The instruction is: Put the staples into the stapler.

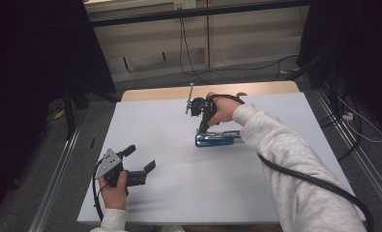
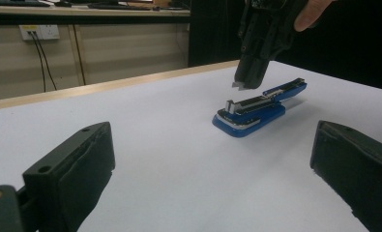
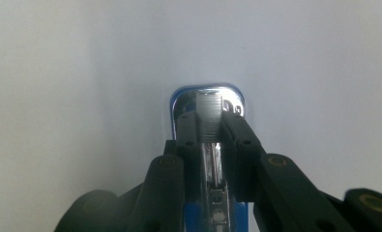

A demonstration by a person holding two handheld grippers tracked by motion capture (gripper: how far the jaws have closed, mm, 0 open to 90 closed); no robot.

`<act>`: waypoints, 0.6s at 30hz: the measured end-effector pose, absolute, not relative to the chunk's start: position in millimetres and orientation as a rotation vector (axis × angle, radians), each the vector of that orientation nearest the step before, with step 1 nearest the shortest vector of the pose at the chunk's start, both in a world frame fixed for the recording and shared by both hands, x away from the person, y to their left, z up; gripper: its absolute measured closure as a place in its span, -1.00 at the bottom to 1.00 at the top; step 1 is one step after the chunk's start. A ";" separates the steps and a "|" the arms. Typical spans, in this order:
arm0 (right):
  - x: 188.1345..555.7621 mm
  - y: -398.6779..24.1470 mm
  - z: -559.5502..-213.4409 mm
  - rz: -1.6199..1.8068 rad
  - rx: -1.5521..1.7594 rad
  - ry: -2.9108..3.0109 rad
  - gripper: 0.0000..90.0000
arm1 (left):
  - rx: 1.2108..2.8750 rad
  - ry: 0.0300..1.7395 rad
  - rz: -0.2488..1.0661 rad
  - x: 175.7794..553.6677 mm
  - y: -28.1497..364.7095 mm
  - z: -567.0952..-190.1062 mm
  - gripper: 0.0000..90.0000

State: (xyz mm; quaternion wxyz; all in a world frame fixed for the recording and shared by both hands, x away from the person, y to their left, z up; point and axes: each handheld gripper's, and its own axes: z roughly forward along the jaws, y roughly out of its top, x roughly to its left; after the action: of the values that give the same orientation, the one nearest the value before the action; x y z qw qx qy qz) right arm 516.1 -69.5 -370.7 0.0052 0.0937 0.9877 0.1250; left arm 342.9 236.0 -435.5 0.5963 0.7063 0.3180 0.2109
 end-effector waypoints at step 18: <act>518.3 -68.9 -379.3 0.388 0.296 3.098 0.76 | 1.638 0.738 0.490 343.1 235.7 -435.6 -0.96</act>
State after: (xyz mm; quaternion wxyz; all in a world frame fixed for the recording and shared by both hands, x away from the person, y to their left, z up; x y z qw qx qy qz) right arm 518.3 -68.9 -379.3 0.0027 0.0945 0.9878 0.1237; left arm 343.1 235.7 -435.6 0.5969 0.7057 0.3181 0.2110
